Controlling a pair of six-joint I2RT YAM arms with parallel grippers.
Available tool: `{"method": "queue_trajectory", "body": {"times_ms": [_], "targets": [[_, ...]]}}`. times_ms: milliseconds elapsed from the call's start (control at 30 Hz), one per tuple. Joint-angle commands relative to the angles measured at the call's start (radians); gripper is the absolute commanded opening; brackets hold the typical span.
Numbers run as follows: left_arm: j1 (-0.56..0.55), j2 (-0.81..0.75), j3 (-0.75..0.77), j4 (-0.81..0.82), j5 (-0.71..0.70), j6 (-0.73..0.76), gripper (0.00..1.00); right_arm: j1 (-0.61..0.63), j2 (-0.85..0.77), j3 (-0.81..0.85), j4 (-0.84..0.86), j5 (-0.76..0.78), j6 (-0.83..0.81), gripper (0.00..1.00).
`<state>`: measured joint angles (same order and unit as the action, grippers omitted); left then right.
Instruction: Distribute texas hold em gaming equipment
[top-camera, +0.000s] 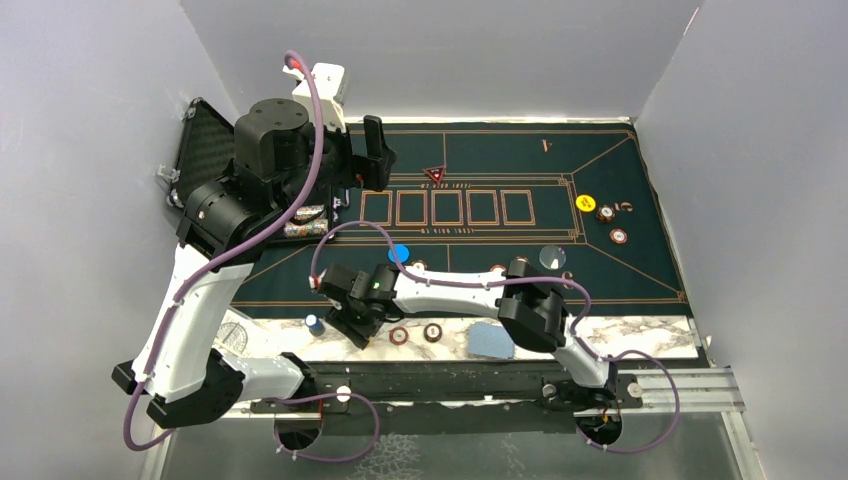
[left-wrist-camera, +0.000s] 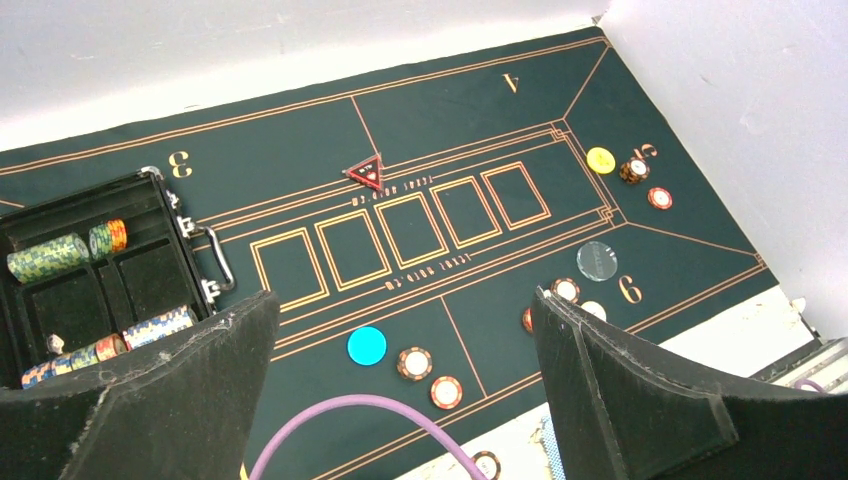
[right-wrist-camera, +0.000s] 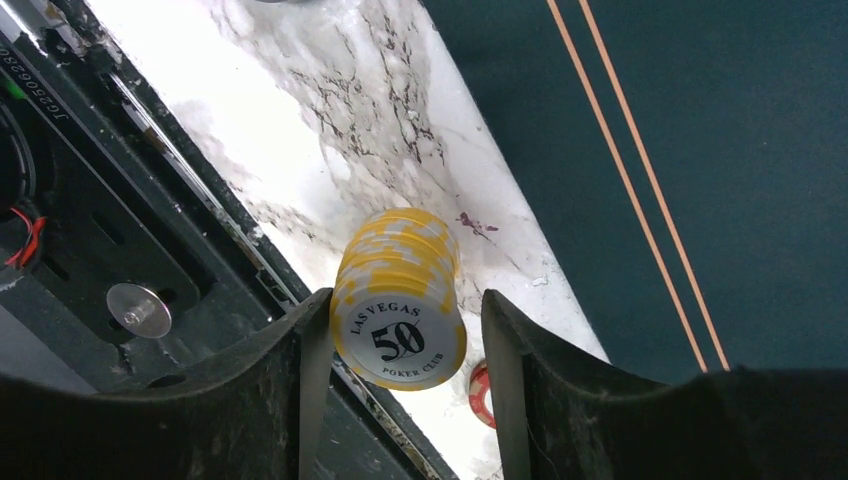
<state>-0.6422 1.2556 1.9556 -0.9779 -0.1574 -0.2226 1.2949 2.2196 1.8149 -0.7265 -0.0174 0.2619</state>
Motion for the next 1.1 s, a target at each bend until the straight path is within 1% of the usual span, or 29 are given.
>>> {"method": "queue_trajectory", "body": {"times_ms": [0, 100, 300, 400, 533, 633, 733, 800, 900, 967, 1067], "targets": [[0.004, -0.001, 0.015, 0.011, 0.007, 0.018, 0.99, 0.009, 0.017, 0.023, -0.009, 0.017, -0.011, 0.54], [0.004, 0.003, 0.018, 0.011, 0.006, 0.022, 0.99, 0.009, 0.021, 0.033, -0.016, 0.014, -0.016, 0.48], [0.004, 0.015, 0.030, 0.009, 0.005, 0.031, 0.99, 0.007, -0.041, 0.055, -0.034, 0.057, -0.004, 0.26], [0.004, 0.023, 0.041, 0.005, 0.002, 0.035, 0.99, -0.018, -0.087, 0.051, -0.036, 0.080, 0.009, 0.22], [0.004, 0.035, 0.053, 0.000, -0.003, 0.037, 0.99, -0.091, -0.098, 0.018, 0.005, 0.105, 0.016, 0.20], [0.004, 0.044, 0.064, -0.006, -0.008, 0.037, 0.99, -0.151, -0.061, 0.030, 0.010, 0.134, 0.008, 0.18], [0.006, 0.056, 0.086, -0.019, -0.017, 0.037, 0.99, -0.199, -0.031, 0.002, 0.065, 0.144, 0.002, 0.17], [0.006, 0.062, 0.095, -0.026, -0.020, 0.040, 0.99, -0.220, 0.015, 0.016, 0.061, 0.179, -0.006, 0.17], [0.008, 0.076, 0.107, -0.038, -0.022, 0.043, 0.99, -0.242, 0.077, 0.045, 0.060, 0.213, -0.029, 0.20], [0.007, 0.079, 0.109, -0.039, -0.021, 0.043, 0.99, -0.258, 0.098, 0.056, 0.052, 0.181, -0.029, 0.27], [0.009, 0.076, 0.108, -0.039, -0.024, 0.043, 0.99, -0.259, 0.088, 0.027, 0.081, 0.138, -0.039, 0.33]]}}
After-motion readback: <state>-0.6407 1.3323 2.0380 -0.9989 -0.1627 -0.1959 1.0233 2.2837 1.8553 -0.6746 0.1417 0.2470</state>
